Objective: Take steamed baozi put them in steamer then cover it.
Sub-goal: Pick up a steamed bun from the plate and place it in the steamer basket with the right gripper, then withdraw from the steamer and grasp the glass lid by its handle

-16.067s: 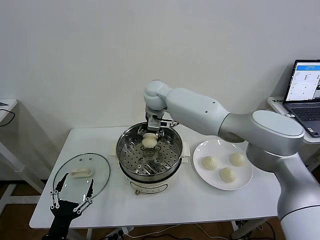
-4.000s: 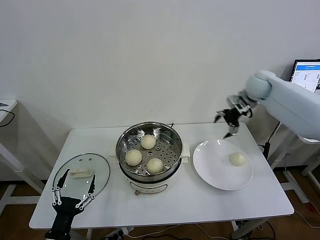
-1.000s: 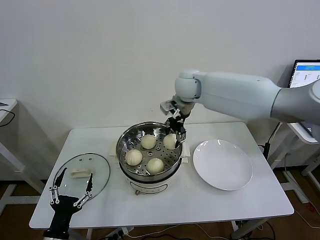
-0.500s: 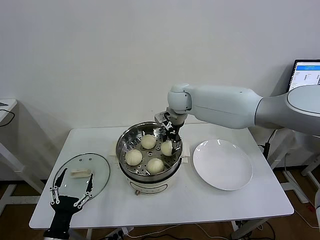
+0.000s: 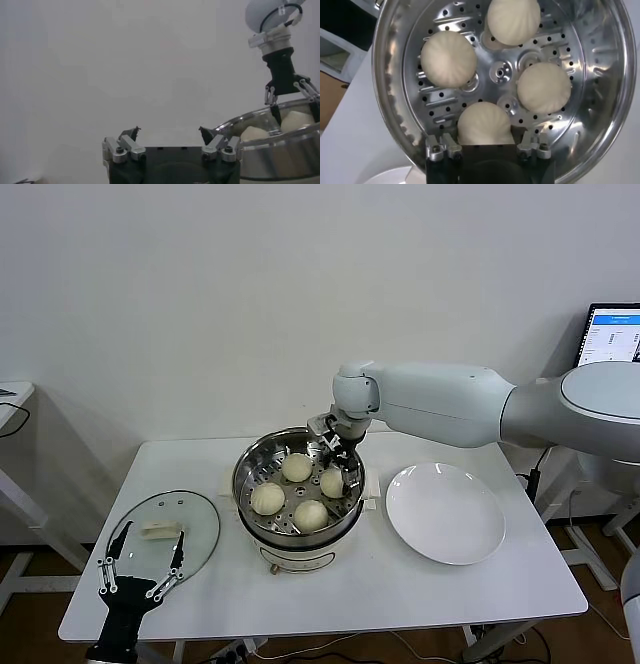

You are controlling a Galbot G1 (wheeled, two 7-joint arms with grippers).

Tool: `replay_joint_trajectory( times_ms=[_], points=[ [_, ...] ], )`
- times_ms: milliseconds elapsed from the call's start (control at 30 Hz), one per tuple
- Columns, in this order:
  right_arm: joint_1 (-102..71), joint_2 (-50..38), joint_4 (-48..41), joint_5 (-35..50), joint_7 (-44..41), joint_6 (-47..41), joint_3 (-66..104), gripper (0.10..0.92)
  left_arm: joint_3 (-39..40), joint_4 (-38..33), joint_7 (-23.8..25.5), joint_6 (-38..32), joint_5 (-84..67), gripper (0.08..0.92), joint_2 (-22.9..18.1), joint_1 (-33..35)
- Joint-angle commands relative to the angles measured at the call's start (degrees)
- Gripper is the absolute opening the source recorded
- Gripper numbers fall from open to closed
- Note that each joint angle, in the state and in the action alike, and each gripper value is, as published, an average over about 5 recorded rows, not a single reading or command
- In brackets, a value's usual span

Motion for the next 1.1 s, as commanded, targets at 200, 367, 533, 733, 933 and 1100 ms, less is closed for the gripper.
replay_joint_trajectory(
  times_ms=[200, 367, 533, 733, 933, 1100],
  points=[
    [0.5, -3.8, 4.4, -0.6, 0.3, 0.8, 5.0, 0.822, -0.4, -0.3, 0.0, 0.1, 0.1, 0.823, 0.1, -0.1],
    [0.9, -10.6, 9.4, 3.7, 4.5, 4.9, 14.5, 0.823, -0.6, -0.4, 0.0, 0.2, 0.4, 0.823, 0.5, -0.2],
    [-2.8, -16.7, 14.0, 12.1, 44.0, 14.6, 20.0, 0.823, -0.5, -0.3, -0.4, 0.2, 2.6, 0.823, 1.0, -0.9],
    [-18.1, -23.0, 17.4, 12.8, 77.7, 21.3, 33.6, 0.823, -0.5, -1.3, -2.0, 0.8, 7.6, 0.823, 1.8, -2.2],
    [-43.8, -27.0, 18.6, 9.1, 82.4, 25.4, 60.0, 0.823, -0.9, -2.1, -4.4, 2.3, 13.4, 0.823, 2.9, -4.0],
    [-66.2, -25.3, 20.5, 4.6, 80.8, 26.9, 81.9, 0.823, -1.2, -0.6, -7.2, 4.3, 19.4, 0.823, 3.9, -6.3]
  ],
)
